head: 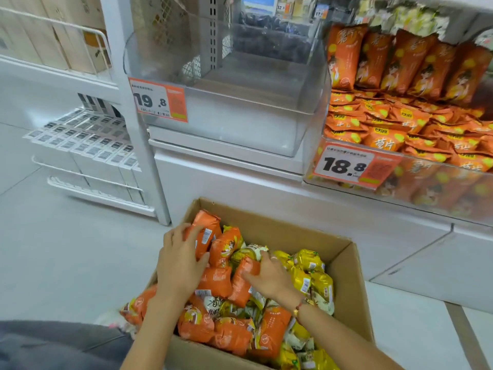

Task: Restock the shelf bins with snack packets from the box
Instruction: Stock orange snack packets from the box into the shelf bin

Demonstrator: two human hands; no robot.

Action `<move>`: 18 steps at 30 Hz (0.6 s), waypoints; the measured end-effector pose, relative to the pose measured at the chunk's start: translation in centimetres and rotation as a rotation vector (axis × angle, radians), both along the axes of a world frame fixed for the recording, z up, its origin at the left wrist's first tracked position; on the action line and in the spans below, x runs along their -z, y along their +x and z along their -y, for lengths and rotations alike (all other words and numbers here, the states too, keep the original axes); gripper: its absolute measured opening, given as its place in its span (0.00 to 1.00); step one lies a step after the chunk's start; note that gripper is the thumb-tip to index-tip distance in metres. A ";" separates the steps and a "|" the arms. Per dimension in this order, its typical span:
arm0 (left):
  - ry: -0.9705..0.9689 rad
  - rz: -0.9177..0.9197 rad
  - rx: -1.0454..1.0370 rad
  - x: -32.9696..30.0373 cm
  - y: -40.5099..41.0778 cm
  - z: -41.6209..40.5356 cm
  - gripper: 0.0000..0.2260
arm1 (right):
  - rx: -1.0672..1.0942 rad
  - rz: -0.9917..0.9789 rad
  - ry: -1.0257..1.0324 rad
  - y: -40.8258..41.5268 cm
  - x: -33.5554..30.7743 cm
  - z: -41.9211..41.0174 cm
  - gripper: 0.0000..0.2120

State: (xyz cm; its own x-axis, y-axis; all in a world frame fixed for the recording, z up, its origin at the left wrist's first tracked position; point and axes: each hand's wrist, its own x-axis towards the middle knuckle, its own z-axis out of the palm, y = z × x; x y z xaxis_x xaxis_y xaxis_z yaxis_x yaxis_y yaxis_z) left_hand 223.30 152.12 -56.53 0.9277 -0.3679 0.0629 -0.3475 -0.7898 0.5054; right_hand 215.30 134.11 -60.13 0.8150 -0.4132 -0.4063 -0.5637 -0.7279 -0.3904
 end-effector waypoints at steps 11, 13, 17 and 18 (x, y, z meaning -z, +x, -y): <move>-0.158 0.213 -0.094 -1.6 -0.9 1.8 0.14 | 0.243 0.226 0.434 -1.9 -0.4 1.5 0.22; -0.252 0.039 0.014 -2.0 -1.9 3.2 0.13 | 0.252 0.303 0.547 -3.4 -2.2 2.5 0.20; -0.325 -0.573 0.300 -1.6 -3.9 5.2 0.15 | 0.225 0.425 0.702 -5.0 -6.0 4.1 0.18; -0.324 -0.619 0.308 -1.4 -4.2 5.3 0.16 | 0.212 0.444 0.737 -5.0 -6.8 4.5 0.18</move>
State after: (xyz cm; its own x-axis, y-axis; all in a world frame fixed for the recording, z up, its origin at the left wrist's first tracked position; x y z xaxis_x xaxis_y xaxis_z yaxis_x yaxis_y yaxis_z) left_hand 219.12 146.79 -55.13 0.6872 -0.6677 -0.2863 -0.1063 -0.4822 0.8696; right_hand 210.28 129.62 -53.32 0.8968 -0.3314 -0.2932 -0.3430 -0.1022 -0.9338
